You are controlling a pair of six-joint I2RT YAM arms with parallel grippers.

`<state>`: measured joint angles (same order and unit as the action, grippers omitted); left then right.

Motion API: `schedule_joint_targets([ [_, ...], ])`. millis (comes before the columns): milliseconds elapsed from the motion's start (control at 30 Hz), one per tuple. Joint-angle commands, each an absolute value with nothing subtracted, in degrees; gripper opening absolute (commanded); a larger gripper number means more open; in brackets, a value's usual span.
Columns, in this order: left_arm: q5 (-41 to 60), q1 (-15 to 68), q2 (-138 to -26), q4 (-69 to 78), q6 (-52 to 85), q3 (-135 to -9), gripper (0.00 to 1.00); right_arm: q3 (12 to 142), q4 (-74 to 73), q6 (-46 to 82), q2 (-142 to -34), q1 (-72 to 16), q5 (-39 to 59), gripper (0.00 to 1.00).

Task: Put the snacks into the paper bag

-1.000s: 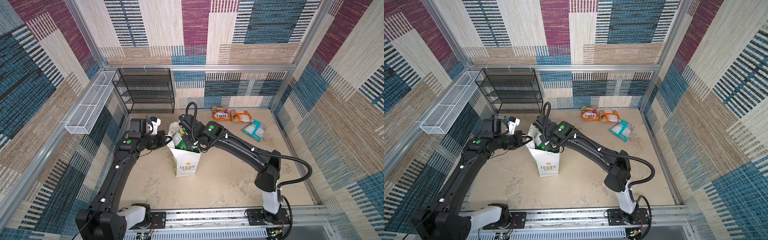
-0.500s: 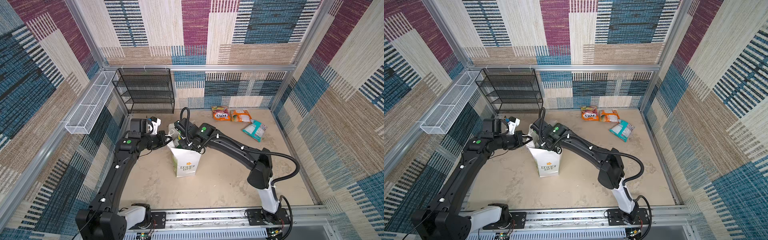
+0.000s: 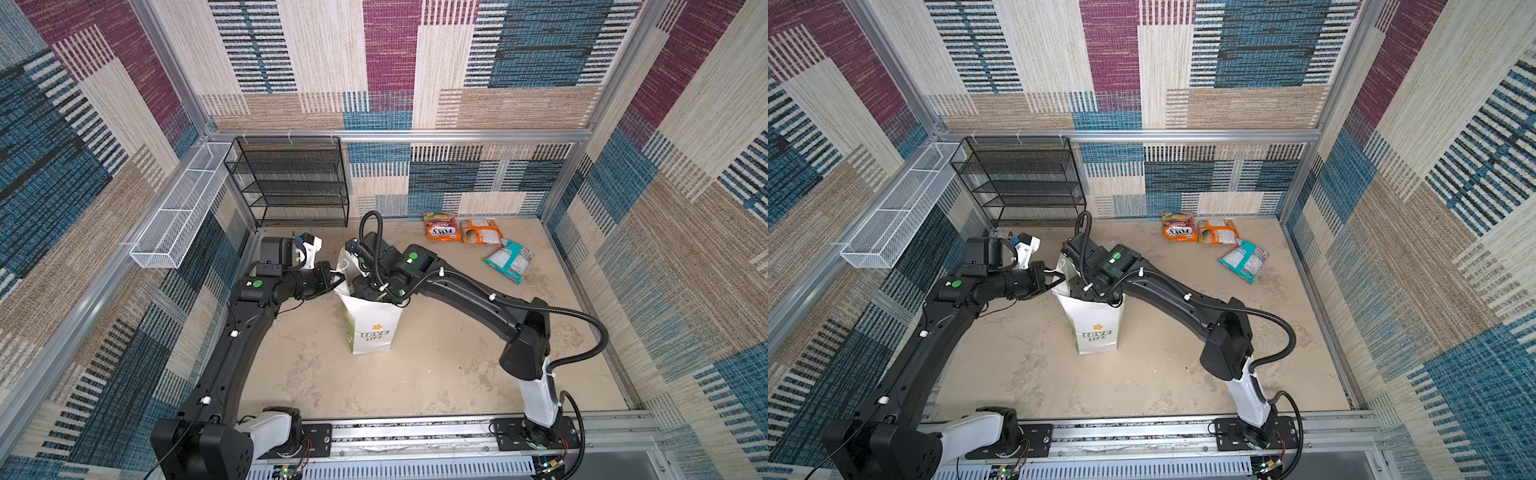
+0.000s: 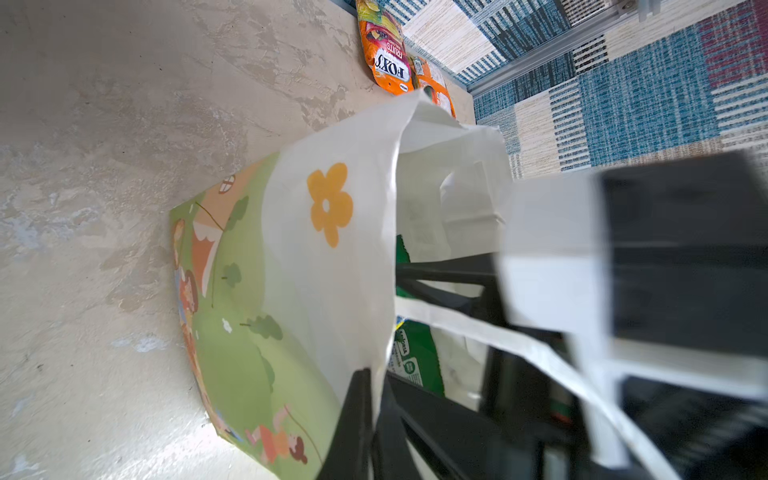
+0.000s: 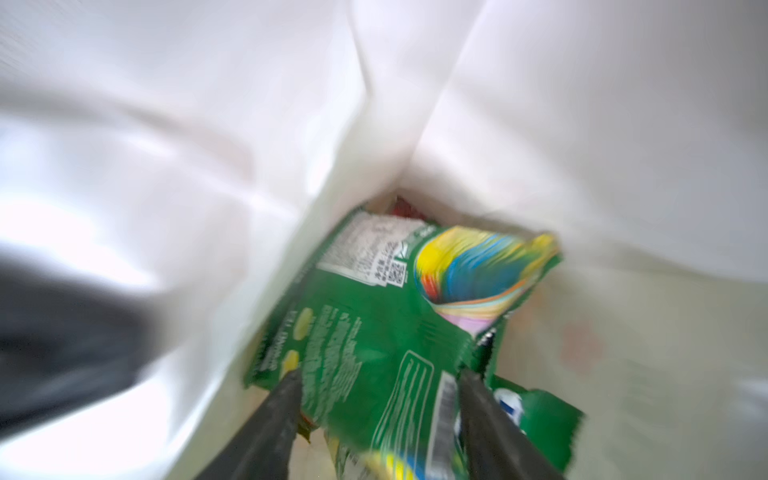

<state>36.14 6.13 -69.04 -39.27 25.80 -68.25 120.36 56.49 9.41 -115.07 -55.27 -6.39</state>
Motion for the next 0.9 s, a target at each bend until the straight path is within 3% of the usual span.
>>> schedule_joint_targets([
  [0,37.4,6.2,-68.9,-35.9,26.0,-68.4,0.03,121.1,51.5,9.8,-110.7,-55.3,-7.1,0.72],
  [200,37.5,6.2,-68.9,-36.0,26.0,-68.4,0.08,120.0,50.4,12.2,-103.4,-55.1,-16.3,0.84],
  [500,37.4,6.2,-68.8,-36.1,25.9,-68.5,0.21,111.6,51.6,18.9,-96.3,-55.2,-20.3,0.89],
  [867,33.7,6.2,-65.5,-37.8,23.3,-69.0,0.70,96.7,39.0,22.7,-83.7,-55.2,-6.4,1.00],
])
